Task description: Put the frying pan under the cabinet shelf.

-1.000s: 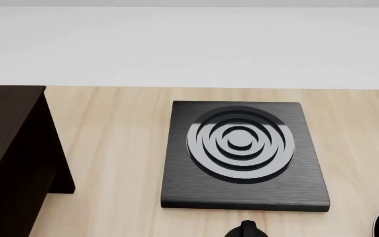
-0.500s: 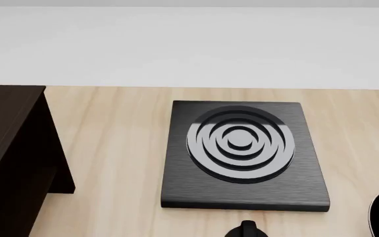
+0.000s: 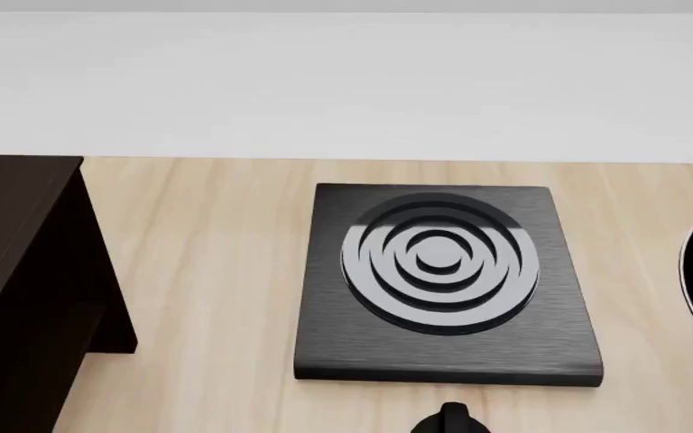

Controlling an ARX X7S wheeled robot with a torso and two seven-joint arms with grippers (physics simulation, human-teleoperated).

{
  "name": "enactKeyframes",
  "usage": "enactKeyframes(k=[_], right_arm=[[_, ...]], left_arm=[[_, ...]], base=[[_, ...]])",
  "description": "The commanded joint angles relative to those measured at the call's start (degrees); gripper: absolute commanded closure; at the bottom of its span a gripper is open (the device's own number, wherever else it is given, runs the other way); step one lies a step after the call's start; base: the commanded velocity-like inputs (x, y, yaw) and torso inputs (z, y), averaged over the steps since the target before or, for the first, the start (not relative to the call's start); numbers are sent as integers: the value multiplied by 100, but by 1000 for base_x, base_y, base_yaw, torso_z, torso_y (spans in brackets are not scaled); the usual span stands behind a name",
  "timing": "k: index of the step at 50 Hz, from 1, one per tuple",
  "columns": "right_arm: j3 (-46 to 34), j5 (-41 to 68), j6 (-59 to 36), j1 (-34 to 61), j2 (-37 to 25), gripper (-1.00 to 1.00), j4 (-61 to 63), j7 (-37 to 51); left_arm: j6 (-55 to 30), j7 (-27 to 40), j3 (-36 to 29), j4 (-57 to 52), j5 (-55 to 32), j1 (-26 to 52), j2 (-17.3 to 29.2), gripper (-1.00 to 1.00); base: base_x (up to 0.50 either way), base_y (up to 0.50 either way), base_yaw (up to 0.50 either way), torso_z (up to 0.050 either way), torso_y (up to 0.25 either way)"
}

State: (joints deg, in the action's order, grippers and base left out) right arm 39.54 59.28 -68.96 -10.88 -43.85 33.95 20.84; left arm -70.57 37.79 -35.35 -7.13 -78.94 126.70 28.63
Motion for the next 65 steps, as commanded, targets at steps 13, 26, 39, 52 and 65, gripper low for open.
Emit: enactKeyframes(k=[13,26,39,52,65], right_arm=[[165,1360,-929,1358,-1121,100,638,780],[-865,3020,-1078,2706,-1913,100,453,2119],[-3395,4223,-744,5117,-2725,100,175,2942],[-5372,6035,-1086,7802,-2727,100,56,4032],[-7030,7441,-1345,9547,-2356,100,-3,5024]], left_arm=[[-245,-168,47,336,92,454,147,-100],[-300,-86,207,380,-71,371,263,-100],[-354,89,318,218,-204,240,372,-100],[-316,95,320,171,-171,137,394,-100],[-354,185,397,120,-294,123,453,-100]], base=[[0,0,0,0,1],[0,0,0,1,2],[0,0,0,0,2],[0,0,0,1,2],[0,0,0,0,2]])
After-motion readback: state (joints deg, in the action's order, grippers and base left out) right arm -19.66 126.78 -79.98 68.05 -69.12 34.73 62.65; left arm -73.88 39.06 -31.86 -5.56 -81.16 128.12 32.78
